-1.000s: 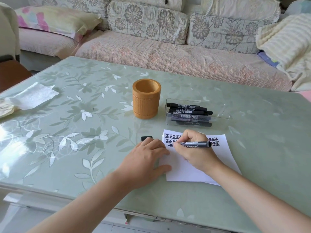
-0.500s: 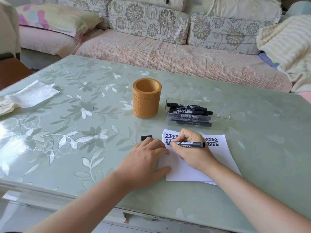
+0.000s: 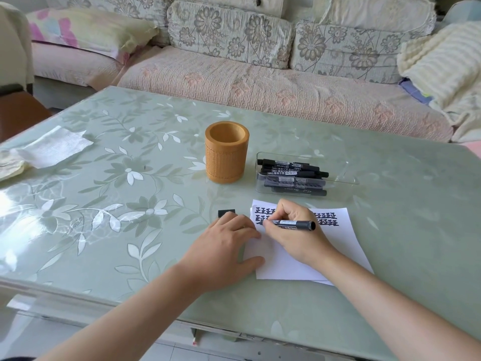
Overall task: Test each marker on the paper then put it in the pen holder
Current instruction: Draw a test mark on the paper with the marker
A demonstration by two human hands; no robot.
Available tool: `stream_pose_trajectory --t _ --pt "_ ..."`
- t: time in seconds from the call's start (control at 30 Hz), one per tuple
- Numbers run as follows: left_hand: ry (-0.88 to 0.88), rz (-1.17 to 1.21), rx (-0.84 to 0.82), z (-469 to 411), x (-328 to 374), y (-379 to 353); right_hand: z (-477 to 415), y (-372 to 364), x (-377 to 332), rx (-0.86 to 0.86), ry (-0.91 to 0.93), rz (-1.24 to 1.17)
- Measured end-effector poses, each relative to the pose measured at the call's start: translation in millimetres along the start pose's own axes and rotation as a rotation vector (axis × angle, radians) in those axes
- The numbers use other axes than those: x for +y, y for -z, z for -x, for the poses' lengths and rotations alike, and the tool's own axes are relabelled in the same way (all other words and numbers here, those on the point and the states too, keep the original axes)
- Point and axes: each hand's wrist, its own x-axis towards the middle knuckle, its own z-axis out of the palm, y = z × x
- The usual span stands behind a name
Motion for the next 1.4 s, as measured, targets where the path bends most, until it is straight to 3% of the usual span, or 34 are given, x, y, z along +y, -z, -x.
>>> stream_pose_trajectory --t 1.03,1.27,1.4 --pt "-0.02 0.002 0.022 0.3 -2.7 -2.8 0.1 2.1 0.0 -0.082 0.024 0.006" --pt "-0.02 -0.004 0.006 -2.2 -4.9 -3.1 0.1 4.1 1.6 0.054 0.037 -0.158" --pt "-0.038 -0.008 -0.03 -6.9 -5.5 0.7 0.1 13.0 -12.2 0.12 0.131 -0.072"
